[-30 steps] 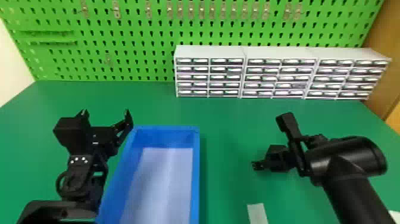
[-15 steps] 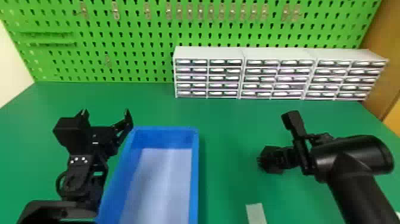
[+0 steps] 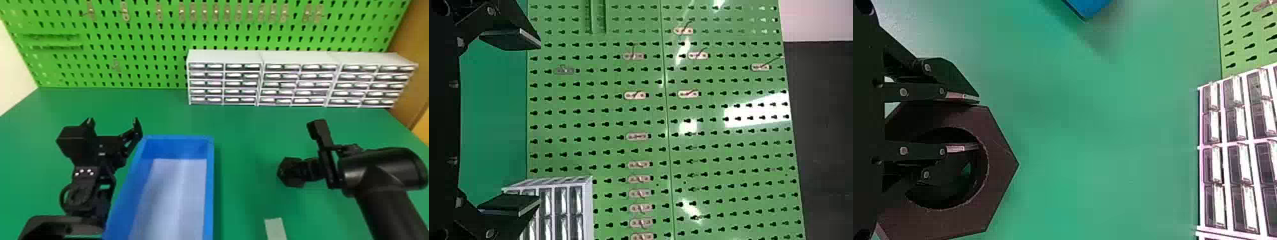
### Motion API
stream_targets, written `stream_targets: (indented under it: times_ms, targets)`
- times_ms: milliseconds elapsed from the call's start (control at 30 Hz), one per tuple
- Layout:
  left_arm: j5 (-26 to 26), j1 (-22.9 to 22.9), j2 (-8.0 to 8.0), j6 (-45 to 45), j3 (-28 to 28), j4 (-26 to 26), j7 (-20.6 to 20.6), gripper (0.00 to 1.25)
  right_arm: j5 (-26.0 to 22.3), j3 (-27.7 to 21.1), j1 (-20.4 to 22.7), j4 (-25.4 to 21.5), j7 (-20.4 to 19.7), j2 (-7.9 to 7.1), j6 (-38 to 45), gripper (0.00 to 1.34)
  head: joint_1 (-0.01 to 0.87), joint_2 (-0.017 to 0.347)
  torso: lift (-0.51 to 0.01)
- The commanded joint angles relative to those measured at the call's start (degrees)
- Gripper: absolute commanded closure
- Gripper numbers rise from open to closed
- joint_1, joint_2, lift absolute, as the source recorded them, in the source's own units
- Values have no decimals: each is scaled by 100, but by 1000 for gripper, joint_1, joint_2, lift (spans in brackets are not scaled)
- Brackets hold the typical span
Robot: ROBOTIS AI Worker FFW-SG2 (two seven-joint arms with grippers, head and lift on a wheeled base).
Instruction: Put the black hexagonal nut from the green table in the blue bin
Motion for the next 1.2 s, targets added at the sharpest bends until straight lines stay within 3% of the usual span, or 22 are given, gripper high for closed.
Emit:
stream_targets:
  times_ms: [0,733,1167]
  targets:
    - [0,2,0,0,-9,3,4,185,-25,-69,148,-34,0,0,-1,1090,657,57,-95]
    - [0,11,0,0,-44,29,4,185,-25,-667,227,-728,-9,-27,114,1088,657,57,-95]
    - [0,-7,0,0,-88,47,4,183,-174,-922,254,-1554,-9,-18,157,1090,657,57,-95]
